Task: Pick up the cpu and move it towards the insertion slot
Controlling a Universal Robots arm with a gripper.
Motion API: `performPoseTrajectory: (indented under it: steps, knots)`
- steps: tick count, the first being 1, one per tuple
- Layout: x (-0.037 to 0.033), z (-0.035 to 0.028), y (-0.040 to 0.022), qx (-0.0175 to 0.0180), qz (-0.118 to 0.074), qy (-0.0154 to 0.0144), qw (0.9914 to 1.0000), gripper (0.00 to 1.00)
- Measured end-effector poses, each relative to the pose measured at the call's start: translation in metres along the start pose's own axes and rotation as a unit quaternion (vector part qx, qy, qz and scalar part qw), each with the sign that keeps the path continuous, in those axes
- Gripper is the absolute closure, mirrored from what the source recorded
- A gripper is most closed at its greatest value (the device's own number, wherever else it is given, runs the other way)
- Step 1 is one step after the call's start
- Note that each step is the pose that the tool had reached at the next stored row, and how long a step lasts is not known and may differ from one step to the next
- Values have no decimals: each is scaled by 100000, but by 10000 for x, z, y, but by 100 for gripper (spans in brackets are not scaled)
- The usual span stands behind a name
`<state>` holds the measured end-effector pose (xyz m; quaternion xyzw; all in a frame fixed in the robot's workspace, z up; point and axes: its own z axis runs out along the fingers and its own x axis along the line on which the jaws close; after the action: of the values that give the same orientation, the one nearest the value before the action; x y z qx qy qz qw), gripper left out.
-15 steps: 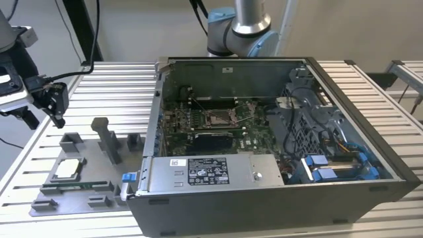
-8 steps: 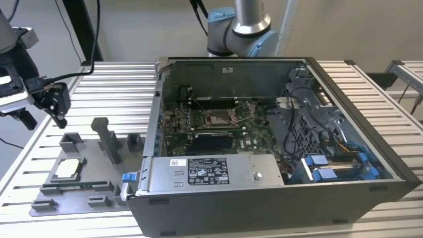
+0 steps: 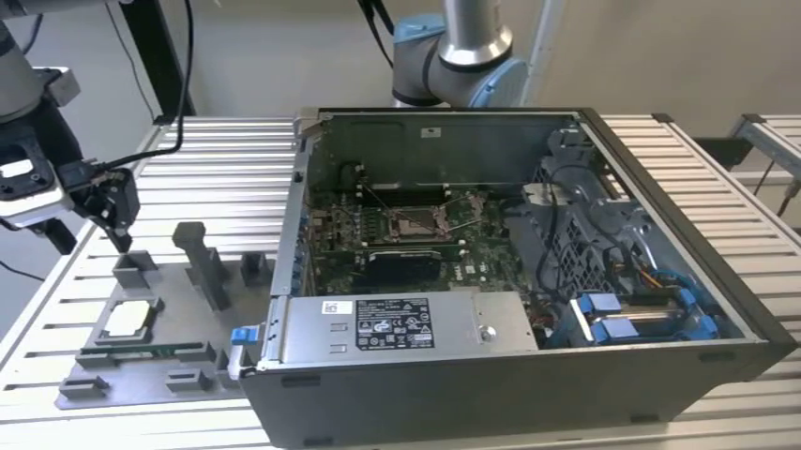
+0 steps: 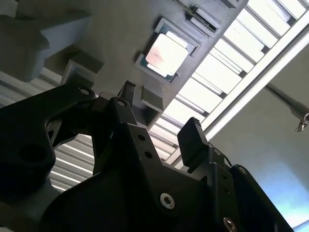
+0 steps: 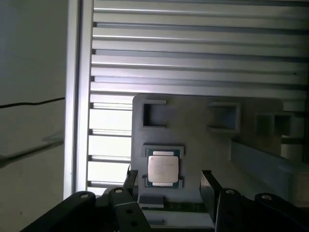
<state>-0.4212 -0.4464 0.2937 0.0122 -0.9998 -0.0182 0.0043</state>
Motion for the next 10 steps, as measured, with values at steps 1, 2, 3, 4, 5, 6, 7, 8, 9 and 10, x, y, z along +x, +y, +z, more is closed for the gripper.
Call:
performPoseTrajectory:
  steps: [1,2,3,4,5,6,7,8,9,10]
  knots:
    - [0,18,-1,-1,1,0,100000,0]
    - [0,35,-2,2,5,8,100000,0]
    - [0,53,-3,4,10,8,100000,0]
    - [-3,72,-4,1,13,3,100000,0]
    - [-7,91,-5,2,7,5,100000,0]
    - [-10,109,-7,2,6,3,100000,0]
    - [-12,128,-9,-1,5,1,100000,0]
    - [-13,145,-13,0,5,2,100000,0]
    - [-14,163,-18,0,2,3,100000,0]
    - [-15,181,-23,2,4,6,100000,0]
